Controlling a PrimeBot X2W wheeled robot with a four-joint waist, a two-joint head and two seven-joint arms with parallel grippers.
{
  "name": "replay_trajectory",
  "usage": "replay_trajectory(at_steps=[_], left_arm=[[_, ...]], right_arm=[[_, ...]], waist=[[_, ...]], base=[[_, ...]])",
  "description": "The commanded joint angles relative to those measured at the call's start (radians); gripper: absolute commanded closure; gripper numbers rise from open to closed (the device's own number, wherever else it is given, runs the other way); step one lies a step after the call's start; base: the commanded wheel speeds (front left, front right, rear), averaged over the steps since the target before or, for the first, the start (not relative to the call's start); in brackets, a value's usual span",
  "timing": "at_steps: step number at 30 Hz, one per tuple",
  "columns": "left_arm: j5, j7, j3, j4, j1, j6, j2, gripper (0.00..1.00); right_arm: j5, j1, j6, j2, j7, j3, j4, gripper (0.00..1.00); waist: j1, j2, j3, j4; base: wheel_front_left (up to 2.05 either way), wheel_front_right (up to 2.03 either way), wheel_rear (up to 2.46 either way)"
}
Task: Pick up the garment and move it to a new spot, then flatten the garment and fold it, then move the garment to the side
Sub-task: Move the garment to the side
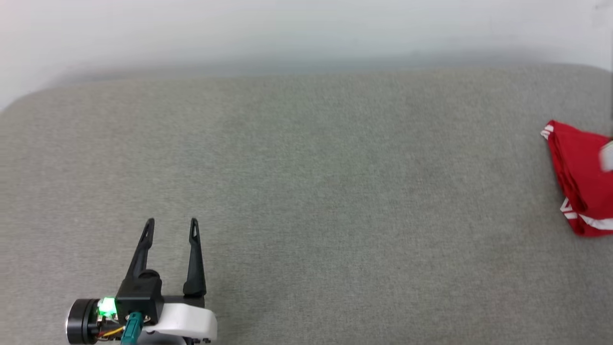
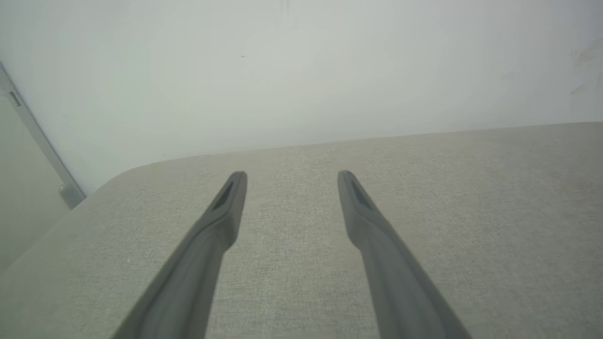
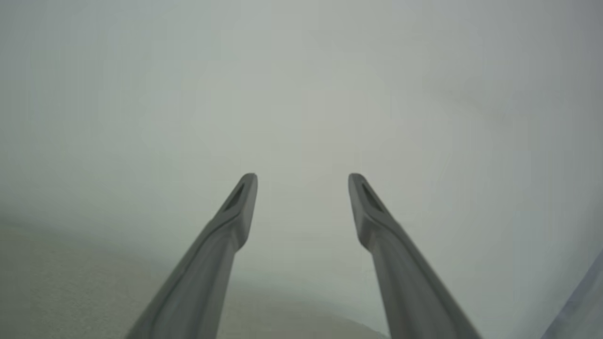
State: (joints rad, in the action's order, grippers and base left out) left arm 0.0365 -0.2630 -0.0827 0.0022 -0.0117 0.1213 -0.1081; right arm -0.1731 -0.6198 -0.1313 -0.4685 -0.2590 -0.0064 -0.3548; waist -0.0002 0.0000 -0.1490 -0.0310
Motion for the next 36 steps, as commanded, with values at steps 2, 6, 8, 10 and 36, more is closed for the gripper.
replay_trajectory(at_steps=[2,6,8,10,36], left_arm=[[0.002,-0.002,0.005,0.007,-0.016,-0.002,0.0,0.0],[0.017,-0.002,0.016,0.02,-0.037,-0.002,0.007,0.0],[0.019,-0.002,0.018,0.027,-0.048,-0.004,0.009,0.0],[0.023,-0.002,0.022,0.03,-0.059,-0.005,0.01,0.0],[0.042,-0.002,0.044,0.026,-0.125,-0.044,0.032,0.0]], right_arm=[[0.01,0.052,0.001,0.046,-0.005,0.001,0.047,0.0],[0.02,0.164,0.001,0.132,-0.005,0.015,0.131,0.0],[0.028,0.217,0.001,0.165,-0.005,0.027,0.149,0.0],[0.031,0.263,0.001,0.197,-0.005,0.028,0.166,0.0],[0.023,0.717,0.001,0.393,-0.006,-0.051,0.319,0.0]], waist=[[0.0002,0.0,0.035,0.023],[0.0002,0.0,0.076,0.036],[0.0002,0.0,0.094,0.042],[0.0002,0.0,0.107,0.047],[0.0002,0.0,0.189,0.05]], base=[[0.0,0.0,0.0],[0.0,0.0,0.0],[0.0,0.0,0.0],[0.0,0.0,0.0],[0.0,0.0,0.0]])
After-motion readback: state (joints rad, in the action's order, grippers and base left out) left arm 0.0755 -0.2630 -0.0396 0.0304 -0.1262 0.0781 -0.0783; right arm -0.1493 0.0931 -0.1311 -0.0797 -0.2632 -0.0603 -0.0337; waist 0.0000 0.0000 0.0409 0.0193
